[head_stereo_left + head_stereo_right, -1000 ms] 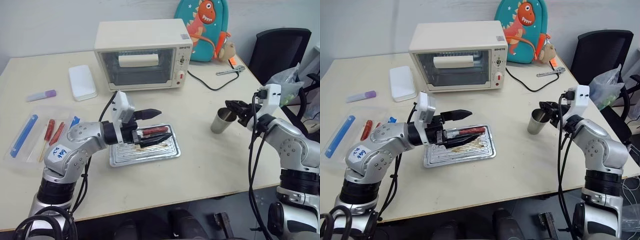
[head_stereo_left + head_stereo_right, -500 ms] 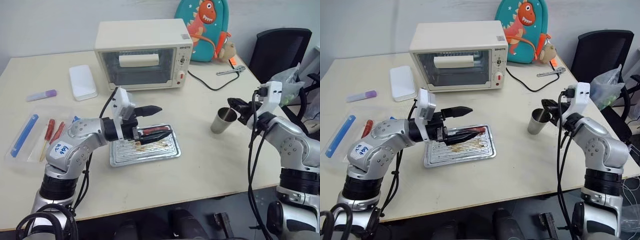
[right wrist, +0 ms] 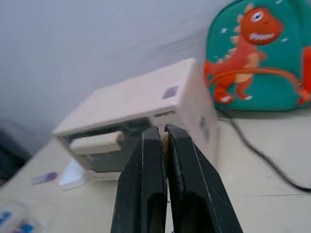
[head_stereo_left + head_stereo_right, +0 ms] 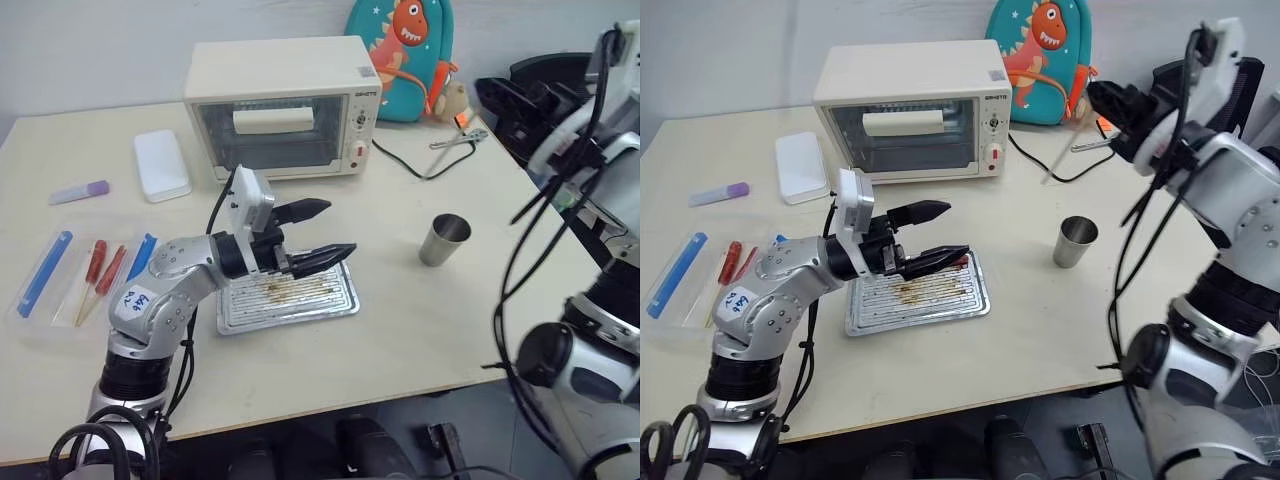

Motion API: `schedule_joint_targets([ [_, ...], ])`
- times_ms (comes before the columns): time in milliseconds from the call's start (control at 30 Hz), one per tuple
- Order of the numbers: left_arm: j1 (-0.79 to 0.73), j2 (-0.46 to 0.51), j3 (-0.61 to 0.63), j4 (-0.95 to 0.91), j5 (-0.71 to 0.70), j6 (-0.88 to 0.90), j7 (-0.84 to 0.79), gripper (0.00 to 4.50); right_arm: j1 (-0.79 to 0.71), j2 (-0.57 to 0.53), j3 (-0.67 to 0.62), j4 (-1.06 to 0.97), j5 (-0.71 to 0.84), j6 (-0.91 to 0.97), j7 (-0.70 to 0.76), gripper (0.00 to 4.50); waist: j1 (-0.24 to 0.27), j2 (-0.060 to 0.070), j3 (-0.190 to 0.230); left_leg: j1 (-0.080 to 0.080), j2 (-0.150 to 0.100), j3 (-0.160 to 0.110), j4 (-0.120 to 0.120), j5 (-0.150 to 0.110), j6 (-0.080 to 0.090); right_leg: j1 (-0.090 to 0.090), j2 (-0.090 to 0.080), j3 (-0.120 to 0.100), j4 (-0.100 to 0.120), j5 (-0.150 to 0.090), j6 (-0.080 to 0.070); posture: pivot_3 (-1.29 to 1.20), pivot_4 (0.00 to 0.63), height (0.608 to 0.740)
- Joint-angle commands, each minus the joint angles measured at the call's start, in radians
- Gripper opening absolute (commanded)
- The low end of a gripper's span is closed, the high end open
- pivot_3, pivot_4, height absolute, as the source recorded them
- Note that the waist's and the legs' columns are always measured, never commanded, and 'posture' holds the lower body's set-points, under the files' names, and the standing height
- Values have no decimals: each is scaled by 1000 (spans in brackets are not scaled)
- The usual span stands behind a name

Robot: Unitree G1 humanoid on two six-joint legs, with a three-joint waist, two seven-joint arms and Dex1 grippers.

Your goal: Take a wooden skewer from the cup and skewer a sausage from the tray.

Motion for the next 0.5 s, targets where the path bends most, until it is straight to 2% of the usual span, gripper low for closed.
schedule_joint_targets([
  [33,-40,-42,6,-7,23,-48,39,4500,-30,82,-48,1,235,-13,-216,22,0,0,0,0,0,0,0,0,0,0,0,0,0,0,0,0,150,740],
  [200,-111,-163,-22,110,114,-159,118,4500,9,169,14,-16,507,-142,-460,22,2,0,0,-10,-1,-1,4,1,1,-8,-2,-1,2,1,1,0,150,740],
  [300,-132,-207,-19,153,142,-200,137,4500,38,160,74,-35,619,-212,-546,22,-1,0,0,-16,0,-1,10,1,1,-12,-1,-2,5,1,1,0,150,740],
  [400,-138,-236,-3,189,153,-235,150,4021,66,161,130,-62,730,-303,-618,0,-2,0,0,-16,0,-2,9,1,1,-12,-1,-1,4,1,1,0,150,740],
  [500,-142,-246,1,200,157,-250,150,3270,98,135,182,-93,792,-364,-646,0,-2,0,0,-16,0,-2,9,1,1,-12,-1,-1,4,1,2,0,150,740],
])
